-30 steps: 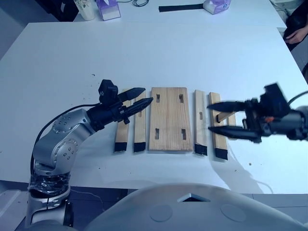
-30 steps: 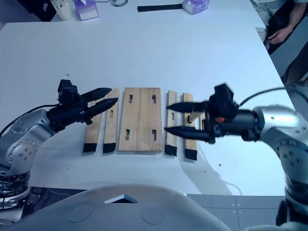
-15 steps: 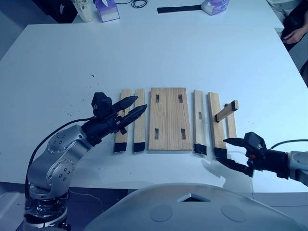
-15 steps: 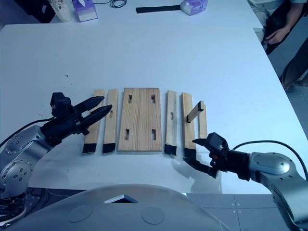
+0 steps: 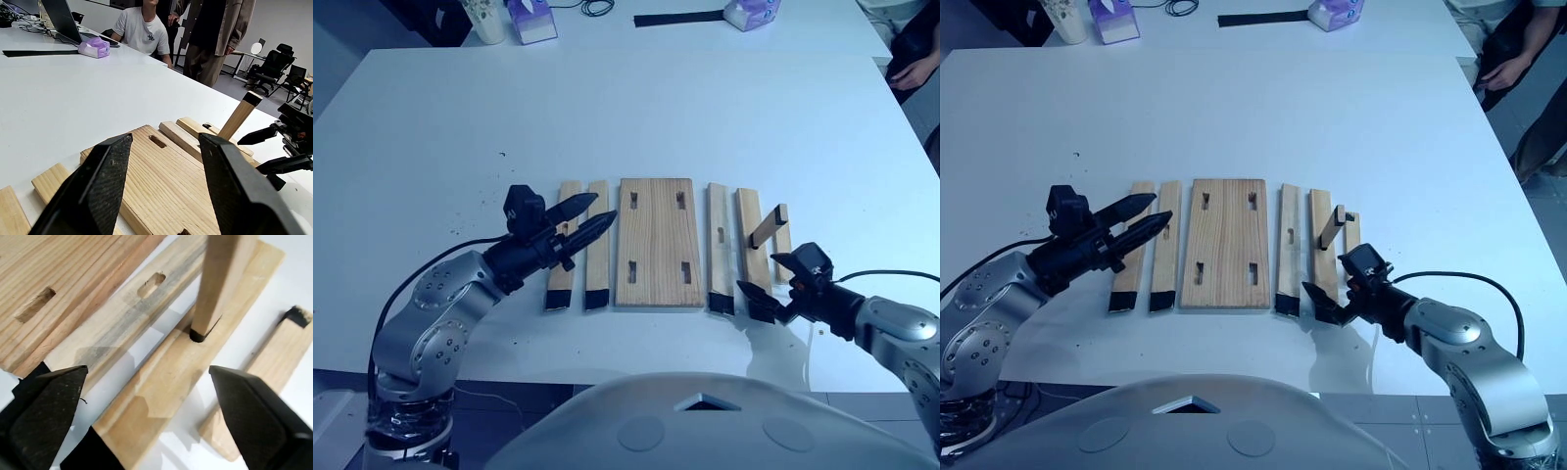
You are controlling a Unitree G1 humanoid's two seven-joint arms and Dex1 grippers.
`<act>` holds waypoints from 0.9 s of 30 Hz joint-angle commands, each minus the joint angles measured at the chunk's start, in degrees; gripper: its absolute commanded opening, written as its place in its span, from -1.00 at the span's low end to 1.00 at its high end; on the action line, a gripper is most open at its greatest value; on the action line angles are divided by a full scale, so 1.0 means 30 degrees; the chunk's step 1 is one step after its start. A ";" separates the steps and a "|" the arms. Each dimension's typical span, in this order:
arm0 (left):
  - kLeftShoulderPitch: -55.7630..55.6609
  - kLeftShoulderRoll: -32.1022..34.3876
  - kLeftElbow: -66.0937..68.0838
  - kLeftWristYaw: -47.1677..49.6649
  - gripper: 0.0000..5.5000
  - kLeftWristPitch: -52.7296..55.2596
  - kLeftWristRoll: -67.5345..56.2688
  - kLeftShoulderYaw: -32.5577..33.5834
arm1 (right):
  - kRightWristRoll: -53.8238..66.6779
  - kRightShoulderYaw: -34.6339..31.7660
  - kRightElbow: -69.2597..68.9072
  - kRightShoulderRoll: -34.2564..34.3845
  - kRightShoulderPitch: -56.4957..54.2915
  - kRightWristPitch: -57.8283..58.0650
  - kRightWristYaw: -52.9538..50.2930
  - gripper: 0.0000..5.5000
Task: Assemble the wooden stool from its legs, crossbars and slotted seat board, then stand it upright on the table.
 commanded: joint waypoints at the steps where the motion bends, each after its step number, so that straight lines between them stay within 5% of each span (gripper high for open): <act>1: -0.0046 0.0184 0.0066 0.0108 -0.09 0.0034 0.0032 0.0051 | 0.0055 0.0454 -0.0483 0.0477 0.0123 0.0833 -0.0719 0.66; 23: 0.0141 0.0251 -0.0147 0.0239 -0.09 0.0089 0.0157 -0.0129 | -0.2495 0.1586 0.1894 0.0392 0.0410 -0.1697 -0.0769 0.66; 27: 0.0028 0.0303 -0.0033 0.0230 -0.09 0.0094 0.0198 -0.0163 | -0.2796 0.1833 0.2378 0.0647 0.0389 -0.2098 -0.0877 0.44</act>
